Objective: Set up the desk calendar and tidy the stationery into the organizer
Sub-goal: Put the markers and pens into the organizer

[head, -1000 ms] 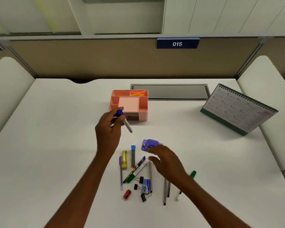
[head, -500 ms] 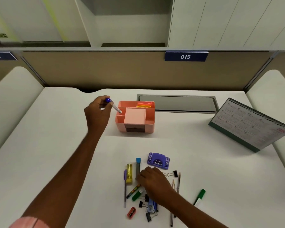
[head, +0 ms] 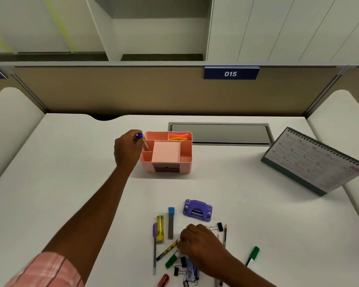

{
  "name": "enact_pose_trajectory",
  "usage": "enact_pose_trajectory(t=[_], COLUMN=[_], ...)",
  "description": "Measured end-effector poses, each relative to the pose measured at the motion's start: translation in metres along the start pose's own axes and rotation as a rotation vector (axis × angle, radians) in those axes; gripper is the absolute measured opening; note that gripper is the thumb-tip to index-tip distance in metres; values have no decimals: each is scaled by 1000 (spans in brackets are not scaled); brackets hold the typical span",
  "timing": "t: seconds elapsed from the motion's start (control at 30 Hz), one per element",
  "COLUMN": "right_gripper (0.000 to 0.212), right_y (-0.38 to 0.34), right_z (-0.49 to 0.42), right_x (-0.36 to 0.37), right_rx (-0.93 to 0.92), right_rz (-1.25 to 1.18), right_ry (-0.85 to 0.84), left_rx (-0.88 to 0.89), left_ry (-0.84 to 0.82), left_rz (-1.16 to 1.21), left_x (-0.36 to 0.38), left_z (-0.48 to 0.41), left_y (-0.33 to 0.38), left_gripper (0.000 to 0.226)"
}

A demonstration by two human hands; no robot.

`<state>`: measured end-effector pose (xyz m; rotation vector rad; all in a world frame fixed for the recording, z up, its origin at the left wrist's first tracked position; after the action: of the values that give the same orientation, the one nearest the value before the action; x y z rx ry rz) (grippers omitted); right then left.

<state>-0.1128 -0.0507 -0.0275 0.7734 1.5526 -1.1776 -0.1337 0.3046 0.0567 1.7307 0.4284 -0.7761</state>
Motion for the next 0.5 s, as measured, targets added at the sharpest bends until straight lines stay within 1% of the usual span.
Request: enact_pose_trajectory(t=[0.07, 0.27, 0.37, 0.5], right_gripper=[21, 29, 33, 32], right_y=[1, 6, 3, 5], right_z=[1, 6, 2, 3], right_x=[0, -3, 0, 4], right_rx=[-12, -19, -30, -21], right_rz=[12, 25, 33, 60], right_ry=[-15, -39, -53, -33], left_rx=[-21, -35, -52, -73], left_ry=[-19, -80, -87, -85], left_rz=[-18, -44, -47, -57], left_x=[5, 19, 18, 20], left_z=[-3, -6, -10, -14], left_y=[-3, -1, -4, -6], left_gripper=[32, 36, 41, 46])
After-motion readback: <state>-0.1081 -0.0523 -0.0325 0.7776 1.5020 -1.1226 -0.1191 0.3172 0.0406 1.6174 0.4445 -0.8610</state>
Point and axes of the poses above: each hand's wrist, its own z-axis away from the middle knuckle, its own x-axis out of the palm, y = z × x, the point moved 2 cm from there along -z, towards the middle knuckle, and after that the axes turned 11 degrees about -x, right-handed, at the moved point
